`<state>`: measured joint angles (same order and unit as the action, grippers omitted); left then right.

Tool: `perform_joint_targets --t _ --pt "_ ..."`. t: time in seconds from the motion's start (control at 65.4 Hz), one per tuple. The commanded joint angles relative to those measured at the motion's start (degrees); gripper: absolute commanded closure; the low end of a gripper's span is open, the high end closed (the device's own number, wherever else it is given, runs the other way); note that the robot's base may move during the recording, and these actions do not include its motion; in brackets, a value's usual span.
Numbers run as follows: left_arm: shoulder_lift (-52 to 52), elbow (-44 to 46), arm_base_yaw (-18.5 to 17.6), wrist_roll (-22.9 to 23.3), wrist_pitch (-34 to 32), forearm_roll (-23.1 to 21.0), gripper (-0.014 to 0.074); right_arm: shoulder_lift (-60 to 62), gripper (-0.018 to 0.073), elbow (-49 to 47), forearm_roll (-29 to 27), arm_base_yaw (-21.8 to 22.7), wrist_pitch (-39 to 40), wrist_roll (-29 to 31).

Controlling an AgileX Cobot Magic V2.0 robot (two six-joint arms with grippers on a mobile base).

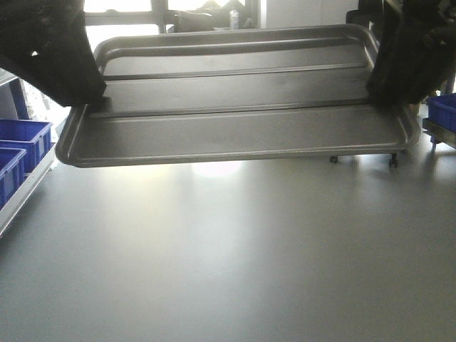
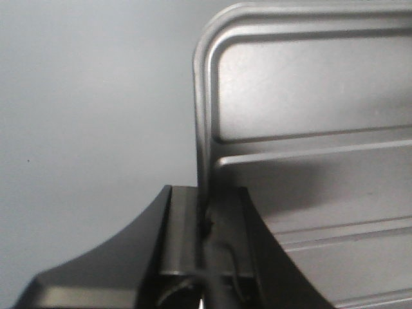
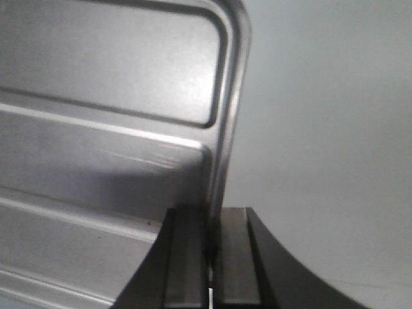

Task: Grab silver tray and stack on right shelf
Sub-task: 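Hold the tray level with both grippers while the base drives to another shelf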

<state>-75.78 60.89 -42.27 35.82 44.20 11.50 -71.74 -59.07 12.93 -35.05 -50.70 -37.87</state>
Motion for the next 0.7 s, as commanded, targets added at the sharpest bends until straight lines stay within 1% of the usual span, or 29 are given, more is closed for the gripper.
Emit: perform_joint_targets --t 0.0,0.688 --pt "1.59 1.50 -0.38 -0.41 -2.34 1.46 0.0696 1.52 0.0503 -1.60 1.85 -0.10 2.43 1.10" --pt "1.59 1.50 -0.38 -0.41 -2.23 1.46 0.0696 1.52 0.0503 -1.60 1.85 -0.10 2.43 1.10"
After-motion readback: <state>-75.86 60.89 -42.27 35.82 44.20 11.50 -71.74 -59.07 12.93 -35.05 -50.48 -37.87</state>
